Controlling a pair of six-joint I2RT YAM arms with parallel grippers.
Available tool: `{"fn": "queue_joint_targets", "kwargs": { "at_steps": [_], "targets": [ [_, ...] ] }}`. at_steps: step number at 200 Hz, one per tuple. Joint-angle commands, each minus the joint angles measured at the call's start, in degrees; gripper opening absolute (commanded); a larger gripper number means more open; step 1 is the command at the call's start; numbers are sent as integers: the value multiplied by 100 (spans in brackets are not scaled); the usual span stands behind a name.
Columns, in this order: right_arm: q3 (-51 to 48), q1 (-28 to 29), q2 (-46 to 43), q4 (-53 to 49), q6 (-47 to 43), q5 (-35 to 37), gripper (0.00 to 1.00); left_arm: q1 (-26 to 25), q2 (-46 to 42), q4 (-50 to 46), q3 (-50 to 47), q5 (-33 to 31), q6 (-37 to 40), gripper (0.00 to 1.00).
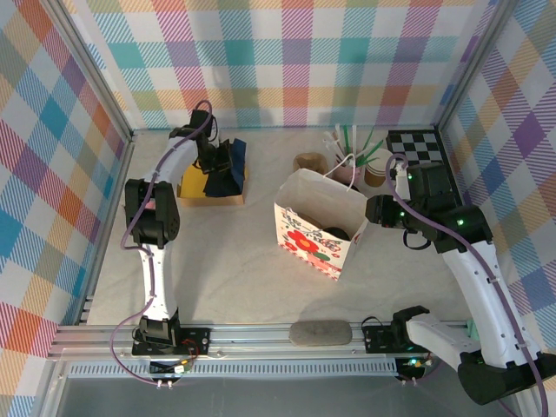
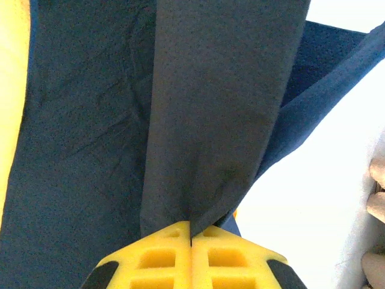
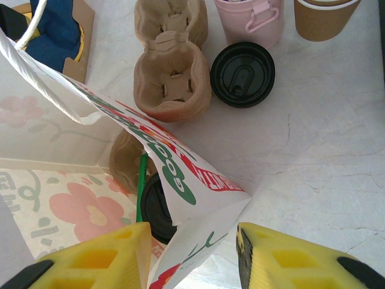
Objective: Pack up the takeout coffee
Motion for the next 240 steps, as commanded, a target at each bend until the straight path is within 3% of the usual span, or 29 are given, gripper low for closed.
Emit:
{"fn": "queue_joint_targets", "kwargs": {
  "at_steps": [1,93,135,191,240],
  "targets": [
    [-30,-21,-94,75,3,40,43,-60,-13,-208,190,-146,108,1],
    [-13,-22,-51,166,27,-62,42,386,-1065,-242,386,-370,46,0],
    [48,-19,13,208,43,-160,42,474,-1171,-250,349,48,21,0],
    [47,-19,-2,166,38,-184,42,625,-1523,-380,469,-411,42,0],
    [-86,-22,-26,256,87,-298,42,721,-2058,-532,821,-340,31,0]
  ]
}}
